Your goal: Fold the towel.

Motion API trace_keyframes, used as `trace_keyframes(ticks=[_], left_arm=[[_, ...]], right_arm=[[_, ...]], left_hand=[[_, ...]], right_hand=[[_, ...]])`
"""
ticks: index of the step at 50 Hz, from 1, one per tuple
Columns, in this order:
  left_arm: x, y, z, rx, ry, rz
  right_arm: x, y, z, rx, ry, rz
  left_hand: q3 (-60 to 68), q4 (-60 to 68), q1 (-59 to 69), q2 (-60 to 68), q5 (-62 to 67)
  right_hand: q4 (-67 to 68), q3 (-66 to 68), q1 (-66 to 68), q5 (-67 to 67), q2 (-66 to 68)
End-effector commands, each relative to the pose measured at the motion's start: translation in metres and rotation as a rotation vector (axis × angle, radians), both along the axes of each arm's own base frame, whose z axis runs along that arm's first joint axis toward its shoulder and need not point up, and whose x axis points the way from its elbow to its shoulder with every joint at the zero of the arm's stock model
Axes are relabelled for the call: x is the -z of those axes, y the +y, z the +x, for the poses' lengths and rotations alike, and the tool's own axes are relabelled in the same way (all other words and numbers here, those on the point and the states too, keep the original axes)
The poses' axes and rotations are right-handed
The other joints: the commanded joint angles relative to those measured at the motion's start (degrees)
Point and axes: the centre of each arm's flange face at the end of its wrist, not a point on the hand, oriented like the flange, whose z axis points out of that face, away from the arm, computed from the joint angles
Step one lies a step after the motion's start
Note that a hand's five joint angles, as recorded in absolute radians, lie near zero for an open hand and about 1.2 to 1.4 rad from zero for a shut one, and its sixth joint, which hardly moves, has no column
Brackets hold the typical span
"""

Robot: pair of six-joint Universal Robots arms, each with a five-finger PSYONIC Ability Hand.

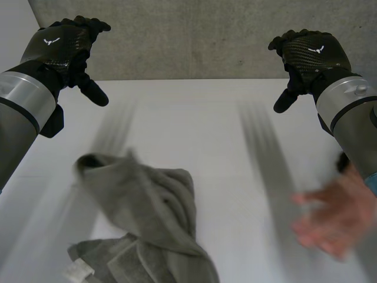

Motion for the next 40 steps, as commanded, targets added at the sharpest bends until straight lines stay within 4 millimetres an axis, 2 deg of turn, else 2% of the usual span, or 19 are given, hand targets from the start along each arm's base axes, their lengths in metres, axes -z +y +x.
trace_keyframes(ticks=[1, 9, 17, 25, 27, 28, 30, 31, 32, 33, 35, 36, 38, 39, 40], left_arm=[[0.001, 0.000, 0.000, 0.000, -0.001, 0.002], [0.001, 0.000, 0.000, 0.000, -0.002, 0.002], [0.001, -0.001, 0.000, -0.001, -0.008, -0.001], [0.011, 0.000, -0.003, 0.031, -0.058, 0.031], [0.025, 0.009, -0.003, 0.062, -0.139, 0.092], [0.025, 0.009, -0.003, 0.062, -0.140, 0.092], [0.042, 0.024, -0.002, 0.107, -0.235, 0.171], [0.042, 0.024, -0.002, 0.107, -0.235, 0.171], [0.054, 0.033, -0.001, 0.127, -0.280, 0.219], [0.054, 0.033, -0.001, 0.127, -0.281, 0.219], [0.080, 0.051, 0.003, 0.163, -0.361, 0.315], [0.080, 0.051, 0.003, 0.163, -0.362, 0.315], [0.105, 0.072, 0.007, 0.200, -0.431, 0.383], [0.105, 0.072, 0.007, 0.200, -0.431, 0.383], [0.114, 0.081, 0.009, 0.215, -0.459, 0.400]], right_arm=[[0.001, 0.000, 0.000, -0.002, 0.001, 0.002], [0.004, 0.002, 0.003, -0.028, 0.027, 0.005], [0.018, 0.011, 0.015, -0.098, 0.100, 0.030], [0.051, 0.047, 0.041, -0.267, 0.239, 0.181], [0.054, 0.051, 0.044, -0.289, 0.242, 0.197], [0.054, 0.051, 0.044, -0.289, 0.242, 0.197], [0.062, 0.058, 0.052, -0.350, 0.240, 0.227], [0.062, 0.058, 0.052, -0.350, 0.240, 0.227], [0.068, 0.062, 0.057, -0.388, 0.230, 0.251], [0.074, 0.065, 0.062, -0.422, 0.212, 0.283], [0.081, 0.067, 0.065, -0.440, 0.185, 0.326], [0.081, 0.067, 0.066, -0.441, 0.185, 0.326], [0.096, 0.069, 0.071, -0.458, 0.114, 0.427], [0.096, 0.069, 0.071, -0.458, 0.114, 0.428], [0.105, 0.071, 0.075, -0.460, 0.075, 0.481]], left_hand=[[0.4, 0.5, 0.0, 0.6, -1.6], [0.4, 0.5, 0.1, 0.6, -1.6], [0.9, 1.0, 0.6, 1.1, -1.1], [3.5, 3.6, 3.1, 3.7, 1.4], [7.8, 7.9, 7.5, 8.0, 5.8], [7.8, 7.9, 7.5, 8.0, 5.8], [8.7, 8.8, 8.3, 8.9, 6.6], [8.7, 8.8, 8.3, 8.9, 6.6], [8.7, 8.8, 8.3, 8.9, 6.6], [8.7, 8.8, 8.3, 8.9, 6.6], [8.7, 8.8, 8.3, 8.9, 6.6], [8.7, 8.8, 8.3, 8.9, 6.6], [8.7, 8.8, 8.3, 8.9, 6.6], [8.7, 8.8, 8.3, 8.9, 6.6], [8.7, 8.8, 8.3, 8.9, 6.6]], right_hand=[[-3.3, -2.3, -2.1, -2.8, -2.9], [-3.3, -2.3, -2.1, -2.8, -2.9], [-3.3, -2.3, -2.1, -2.8, -2.9], [-3.3, -2.3, -2.1, -2.8, -2.9], [-3.3, -2.3, -2.1, -2.8, -2.9], [-3.3, -2.3, -2.1, -2.8, -2.9], [-3.3, -2.3, -2.1, -2.8, -2.9], [-3.3, -2.3, -2.1, -2.8, -2.9], [-3.3, -2.3, -2.1, -2.8, -2.9], [-3.3, -2.3, -2.1, -2.8, -2.9], [-3.3, -2.3, -2.1, -2.8, -2.9], [-3.3, -2.3, -2.1, -2.8, -2.9], [-3.3, -2.3, -2.1, -2.8, -2.9], [-3.3, -2.3, -2.1, -2.8, -2.9], [-3.3, -2.3, -2.1, -2.8, -2.9]])
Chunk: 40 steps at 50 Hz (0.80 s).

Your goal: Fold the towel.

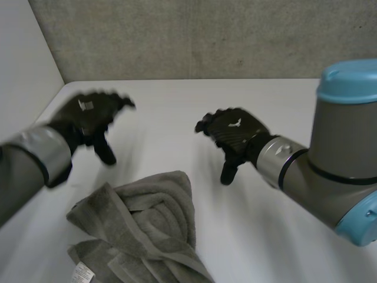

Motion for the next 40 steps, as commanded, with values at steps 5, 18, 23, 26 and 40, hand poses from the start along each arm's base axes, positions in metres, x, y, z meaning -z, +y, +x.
trace_keyframes(ticks=[5, 18, 23, 26, 40], left_arm=[[0.075, 0.055, 0.014, 0.082, -0.183, 0.180], [0.105, 0.049, 0.016, 0.063, -0.166, 0.123], [0.094, 0.033, 0.007, 0.060, -0.114, -0.016], [0.070, 0.013, -0.003, 0.056, -0.060, -0.163], [-0.071, -0.054, -0.032, 0.010, 0.259, -0.715]], right_arm=[[0.058, 0.012, 0.024, 0.014, -0.138, 0.358], [0.110, 0.017, 0.053, -0.021, -0.153, 0.399], [0.102, 0.006, 0.061, -0.034, -0.186, 0.346], [0.070, -0.010, 0.070, -0.029, -0.263, 0.214], [-0.108, -0.057, 0.027, 0.146, -0.474, -0.548]], left_hand=[[3.0, 2.9, 3.0, 3.0, 2.9], [48.4, 48.3, 48.5, 48.4, 48.3], [64.4, 64.3, 64.4, 64.3, 64.3], [64.4, 64.3, 64.4, 64.3, 64.3], [64.4, 64.3, 64.4, 64.3, 64.3]], right_hand=[[-3.3, -2.3, -2.1, -2.8, -2.9], [15.0, 16.0, 16.1, 15.4, 15.3], [66.7, 67.7, 67.9, 67.2, 67.1], [66.7, 67.7, 67.9, 67.2, 67.1], [66.7, 67.7, 67.9, 67.2, 67.1]])
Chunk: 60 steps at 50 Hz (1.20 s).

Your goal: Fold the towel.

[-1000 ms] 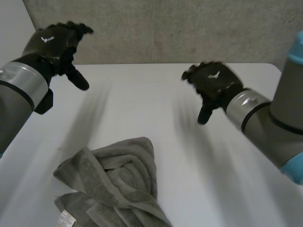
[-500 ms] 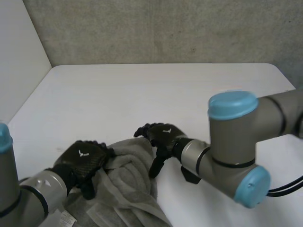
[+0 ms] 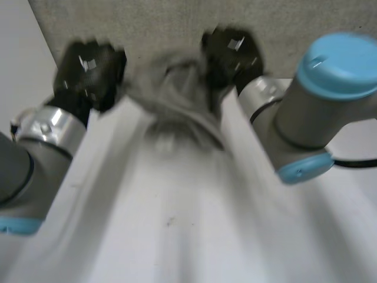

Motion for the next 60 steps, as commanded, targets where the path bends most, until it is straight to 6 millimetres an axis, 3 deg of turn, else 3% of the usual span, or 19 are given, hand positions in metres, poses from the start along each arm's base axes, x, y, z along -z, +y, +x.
trace_keyframes(ticks=[1, 2, 4, 5, 6, 7, 9, 10, 12, 13, 14, 17, 24, 32, 34, 37, 47, 56, 60], left_arm=[[-0.027, -0.024, -0.010, 0.018, 0.121, -0.086], [-0.027, -0.024, -0.010, 0.018, 0.121, -0.086], [-0.010, -0.027, -0.012, 0.018, 0.106, -0.035], [0.011, -0.027, -0.013, 0.020, 0.083, 0.020], [0.032, -0.025, -0.013, 0.024, 0.058, 0.071], [0.032, -0.025, -0.013, 0.024, 0.057, 0.072], [0.079, -0.023, -0.008, 0.011, 0.000, 0.187], [0.080, -0.023, -0.008, 0.011, 0.000, 0.188], [0.124, -0.020, -0.002, -0.008, -0.050, 0.309], [0.124, -0.020, -0.002, -0.008, -0.050, 0.309], [0.140, -0.017, 0.002, -0.020, -0.073, 0.360], [0.159, -0.008, 0.010, -0.033, -0.099, 0.432], [0.179, 0.019, 0.020, -0.036, -0.151, 0.546], [0.156, 0.041, 0.026, -0.027, -0.153, 0.548], [0.150, 0.043, 0.026, -0.023, -0.149, 0.536], [0.126, 0.041, 0.028, -0.030, -0.124, 0.479], [0.089, 0.018, 0.019, -0.020, -0.054, 0.353], [0.120, -0.012, -0.003, 0.023, -0.056, 0.440], [0.147, -0.023, -0.017, 0.111, -0.073, 0.500]], right_arm=[[-0.027, 0.014, -0.012, -0.008, 0.031, -0.153], [-0.027, 0.014, -0.012, -0.008, 0.031, -0.152], [0.007, 0.023, -0.014, -0.029, 0.124, -0.067], [0.007, 0.023, -0.014, -0.030, 0.124, -0.066], [0.027, 0.031, -0.014, -0.040, 0.190, -0.010], [0.027, 0.031, -0.014, -0.040, 0.191, -0.009], [0.069, 0.052, -0.013, -0.091, 0.332, 0.085], [0.069, 0.053, -0.013, -0.091, 0.333, 0.086], [0.118, 0.072, -0.014, -0.132, 0.493, 0.182], [0.119, 0.073, -0.014, -0.132, 0.493, 0.183], [0.140, 0.081, -0.019, -0.148, 0.568, 0.228], [0.167, 0.097, -0.028, -0.180, 0.679, 0.302], [0.171, 0.108, -0.035, -0.193, 0.722, 0.353], [0.145, 0.115, -0.044, -0.189, 0.711, 0.343], [0.146, 0.121, -0.048, -0.203, 0.740, 0.352], [0.138, 0.125, -0.051, -0.209, 0.752, 0.328], [0.138, 0.145, -0.057, -0.315, 0.793, 0.258], [0.146, 0.138, -0.067, -0.286, 0.793, 0.281], [0.146, 0.135, -0.068, -0.271, 0.783, 0.269]], left_hand=[[10.4, 10.4, 13.4, 10.4, 11.7], [10.4, 10.4, 13.4, 10.4, 11.7], [10.4, 10.4, 13.4, 10.4, 11.7], [10.4, 10.4, 13.4, 10.4, 11.7], [10.4, 10.4, 13.4, 10.4, 11.7], [10.4, 10.4, 13.4, 10.4, 11.7], [10.4, 10.4, 13.4, 10.4, 11.7], [10.4, 10.4, 13.4, 10.4, 11.7], [10.4, 10.4, 13.4, 10.4, 11.7], [10.4, 10.4, 13.4, 10.4, 11.7], [10.4, 10.4, 13.4, 10.4, 11.7], [10.4, 10.4, 13.4, 10.4, 11.7], [10.4, 10.4, 13.4, 10.4, 11.7], [10.3, 10.3, 13.2, 10.2, 11.5], [3.2, 3.2, 6.2, 3.2, 4.4], [-44.8, -44.7, -41.8, -44.8, -43.5], [-45.4, -45.4, -42.4, -45.5, -44.2], [-45.2, -45.2, -42.3, -45.3, -44.0], [-44.6, -44.5, -41.6, -44.6, -43.3]], right_hand=[[12.1, 15.8, 28.6, 20.5, 14.5], [12.1, 15.8, 28.6, 20.5, 14.5], [12.1, 15.8, 28.6, 20.5, 14.5], [12.1, 15.8, 28.6, 20.5, 14.5], [12.1, 15.8, 28.6, 20.5, 14.5], [12.1, 15.8, 28.6, 20.5, 14.5], [12.1, 15.8, 28.6, 20.5, 14.5], [12.1, 15.8, 28.6, 20.5, 14.5], [12.1, 15.8, 28.6, 20.5, 14.5], [12.1, 15.8, 28.6, 20.5, 14.5], [12.1, 15.8, 28.6, 20.5, 14.5], [12.1, 15.8, 28.6, 20.5, 14.5], [12.1, 15.8, 28.6, 20.5, 14.5], [12.1, 15.8, 28.6, 20.5, 14.5], [12.1, 15.8, 28.6, 20.5, 14.5], [12.1, 15.8, 28.6, 20.5, 14.5], [12.1, 15.8, 28.6, 20.5, 14.5], [12.1, 15.8, 28.6, 20.5, 14.5], [12.1, 15.8, 28.6, 20.5, 14.5]])
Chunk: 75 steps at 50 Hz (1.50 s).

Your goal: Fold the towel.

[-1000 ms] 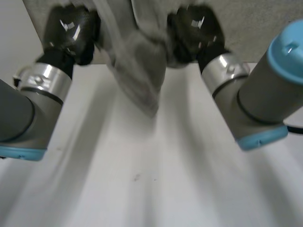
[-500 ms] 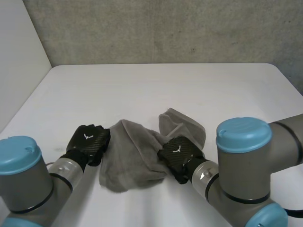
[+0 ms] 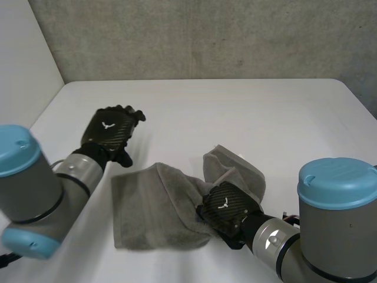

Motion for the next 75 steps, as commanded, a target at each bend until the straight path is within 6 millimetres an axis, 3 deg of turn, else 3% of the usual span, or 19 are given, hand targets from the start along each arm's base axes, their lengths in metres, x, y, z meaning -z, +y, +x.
trace_keyframes(ticks=[1, 16, 22, 42, 45, 47, 48, 49, 50, 51, 55, 57, 61, 66, 69, 71, 72, 74, 75], left_arm=[[0.046, -0.020, -0.023, 0.130, -0.001, 0.111], [0.084, -0.029, -0.038, 0.231, -0.024, 0.244], [0.082, -0.033, -0.040, 0.230, 0.002, 0.247], [0.075, -0.041, -0.058, 0.276, 0.093, 0.249], [0.052, -0.056, -0.063, 0.264, 0.116, 0.157], [0.000, -0.080, -0.065, 0.194, 0.170, -0.034], [0.000, -0.081, -0.065, 0.194, 0.170, -0.035], [-0.035, -0.089, -0.063, 0.143, 0.213, -0.146], [-0.036, -0.090, -0.063, 0.142, 0.214, -0.147], [-0.070, -0.093, -0.060, 0.102, 0.264, -0.247], [-0.146, -0.080, -0.055, 0.082, 0.360, -0.465], [-0.157, -0.070, -0.056, 0.095, 0.375, -0.495], [-0.148, -0.051, -0.063, 0.126, 0.365, -0.461], [-0.077, -0.028, -0.061, 0.132, 0.256, -0.277], [-0.056, -0.021, -0.058, 0.132, 0.207, -0.234], [-0.018, -0.006, -0.051, 0.133, 0.097, -0.165], [-0.017, -0.006, -0.051, 0.133, 0.097, -0.164], [0.015, 0.010, -0.045, 0.145, -0.012, -0.116], [0.015, 0.010, -0.045, 0.145, -0.013, -0.116]], right_arm=[[0.003, -0.009, -0.006, 0.038, -0.016, -0.018], [-0.008, -0.022, -0.017, 0.093, -0.052, -0.058], [-0.011, -0.024, -0.017, 0.099, -0.064, -0.072], [-0.033, -0.055, -0.010, 0.135, -0.153, -0.194], [-0.049, -0.068, -0.001, 0.137, -0.207, -0.285], [-0.080, -0.091, 0.011, 0.150, -0.310, -0.448], [-0.080, -0.091, 0.011, 0.150, -0.311, -0.449], [-0.099, -0.104, 0.016, 0.171, -0.381, -0.555], [-0.117, -0.113, 0.020, 0.188, -0.448, -0.654], [-0.117, -0.113, 0.020, 0.188, -0.449, -0.655], [-0.158, -0.125, 0.026, 0.205, -0.630, -0.899], [-0.155, -0.125, 0.028, 0.192, -0.631, -0.903], [-0.132, -0.126, 0.032, 0.164, -0.575, -0.822], [-0.076, -0.114, 0.026, 0.120, -0.348, -0.489], [-0.043, -0.100, 0.020, 0.086, -0.213, -0.272], [-0.032, -0.096, 0.016, 0.082, -0.164, -0.181], [-0.032, -0.096, 0.016, 0.082, -0.164, -0.180], [-0.025, -0.104, 0.002, 0.131, -0.102, -0.078], [-0.025, -0.104, 0.002, 0.131, -0.102, -0.077]], left_hand=[[3.8, 4.0, 3.5, 3.9, 4.1], [5.5, 5.7, 5.2, 5.6, 5.7], [36.4, 36.6, 36.1, 36.5, 36.6], [58.3, 58.5, 58.0, 58.4, 58.5], [58.3, 58.5, 58.0, 58.4, 58.5], [58.3, 58.5, 58.0, 58.4, 58.5], [58.3, 58.5, 58.0, 58.4, 58.5], [58.3, 58.5, 58.0, 58.4, 58.5], [58.3, 58.5, 58.0, 58.4, 58.5], [58.3, 58.5, 58.0, 58.4, 58.5], [58.3, 58.5, 58.0, 58.4, 58.5], [58.3, 58.5, 58.0, 58.4, 58.5], [58.3, 58.5, 58.0, 58.4, 58.5], [58.3, 58.5, 58.0, 58.4, 58.5], [58.3, 58.5, 58.0, 58.4, 58.5], [58.3, 58.5, 58.0, 58.4, 58.5], [58.3, 58.5, 58.0, 58.4, 58.5], [58.3, 58.5, 58.0, 58.4, 58.5], [58.3, 58.5, 58.0, 58.4, 58.5]], right_hand=[[11.0, 13.8, 28.6, 17.9, 13.6], [11.0, 13.8, 28.6, 17.9, 13.6], [11.0, 13.8, 28.6, 17.9, 13.6], [11.0, 13.8, 28.6, 17.9, 13.6], [11.0, 13.8, 28.6, 17.9, 13.6], [11.0, 13.8, 28.6, 17.9, 13.6], [11.0, 13.8, 28.6, 17.9, 13.6], [11.0, 13.8, 28.6, 17.9, 13.6], [11.0, 13.8, 28.6, 17.9, 13.6], [11.0, 13.8, 28.6, 17.9, 13.6], [11.0, 13.8, 28.6, 17.9, 13.6], [11.0, 13.8, 28.6, 17.9, 13.6], [11.0, 13.8, 28.6, 17.9, 13.6], [11.0, 13.8, 28.6, 17.9, 13.6], [11.0, 13.8, 28.6, 17.9, 13.6], [9.4, 12.2, 27.0, 16.3, 12.0], [9.4, 12.1, 26.9, 16.2, 12.0], [-17.9, -15.1, -0.3, -11.0, -15.2], [-18.0, -15.3, -0.5, -11.2, -15.4]])
